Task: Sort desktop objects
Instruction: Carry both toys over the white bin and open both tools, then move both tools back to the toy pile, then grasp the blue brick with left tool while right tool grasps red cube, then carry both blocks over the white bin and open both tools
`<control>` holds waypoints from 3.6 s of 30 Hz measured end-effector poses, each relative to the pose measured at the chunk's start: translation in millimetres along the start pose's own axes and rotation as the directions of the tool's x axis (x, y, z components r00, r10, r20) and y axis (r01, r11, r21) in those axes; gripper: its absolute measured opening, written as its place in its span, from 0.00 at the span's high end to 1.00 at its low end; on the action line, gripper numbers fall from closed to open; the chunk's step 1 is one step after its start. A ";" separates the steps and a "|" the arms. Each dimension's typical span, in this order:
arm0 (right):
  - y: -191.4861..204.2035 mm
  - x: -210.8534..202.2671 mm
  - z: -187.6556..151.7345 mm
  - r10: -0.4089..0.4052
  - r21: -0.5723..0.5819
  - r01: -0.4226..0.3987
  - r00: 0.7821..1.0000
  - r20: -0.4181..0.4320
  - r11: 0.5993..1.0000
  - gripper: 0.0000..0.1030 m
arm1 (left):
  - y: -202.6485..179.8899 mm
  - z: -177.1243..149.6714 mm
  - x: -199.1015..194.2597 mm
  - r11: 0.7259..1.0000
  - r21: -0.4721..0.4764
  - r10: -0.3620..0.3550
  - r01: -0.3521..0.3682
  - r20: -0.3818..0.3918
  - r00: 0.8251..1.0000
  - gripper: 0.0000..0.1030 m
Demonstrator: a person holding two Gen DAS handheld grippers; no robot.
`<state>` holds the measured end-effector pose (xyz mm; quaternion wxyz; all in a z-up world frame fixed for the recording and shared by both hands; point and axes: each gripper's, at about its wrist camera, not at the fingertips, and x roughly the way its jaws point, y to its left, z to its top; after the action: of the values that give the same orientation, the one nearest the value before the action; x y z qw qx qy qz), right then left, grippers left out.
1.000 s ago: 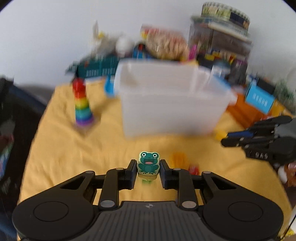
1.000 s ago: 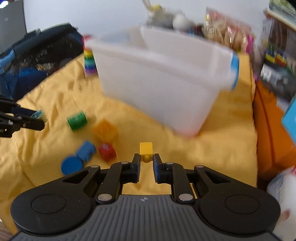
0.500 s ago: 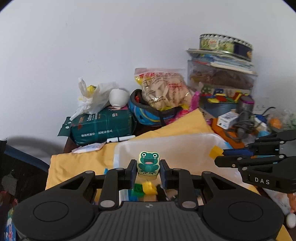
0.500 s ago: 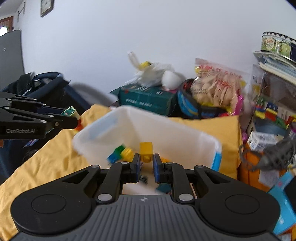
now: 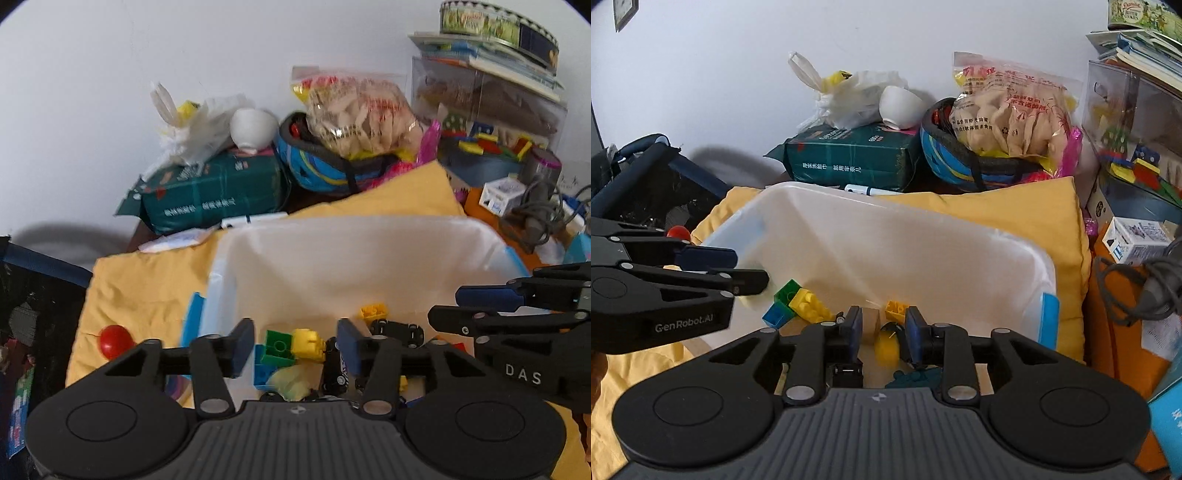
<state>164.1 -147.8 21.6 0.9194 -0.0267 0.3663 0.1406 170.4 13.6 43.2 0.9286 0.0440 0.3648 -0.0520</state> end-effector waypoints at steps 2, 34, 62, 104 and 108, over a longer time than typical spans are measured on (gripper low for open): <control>-0.1 -7.0 0.2 0.000 -0.007 0.000 1.000 0.012 1.000 0.69 | 2.9 -0.5 -14.9 1.000 -0.013 0.001 0.000 0.022 1.000 0.37; 72.2 -37.7 -153.3 0.055 -0.121 -0.077 0.982 -0.182 0.990 0.50 | -11.2 -205.0 -72.6 0.995 -0.058 -0.096 0.087 -0.185 0.978 0.29; 40.7 -23.2 -162.8 0.042 -0.113 -0.065 0.980 -0.195 0.991 0.74 | -55.1 -178.9 -59.8 0.979 0.113 -0.153 0.168 -0.131 0.980 0.41; 49.7 -88.3 -85.7 -0.026 -0.281 0.055 0.994 0.105 0.958 0.76 | -16.1 -41.6 -107.0 0.983 0.159 -0.119 0.090 0.182 0.976 0.83; 46.2 -91.3 -39.5 -0.021 -0.250 0.069 0.982 0.188 0.966 0.76 | -17.1 -2.7 -99.4 0.984 0.163 -0.110 0.071 0.248 0.963 0.83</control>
<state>61.8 -131.3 57.4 0.9411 -0.1403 0.2579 0.1675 93.9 3.4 108.3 0.9584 0.0912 0.2385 -0.1277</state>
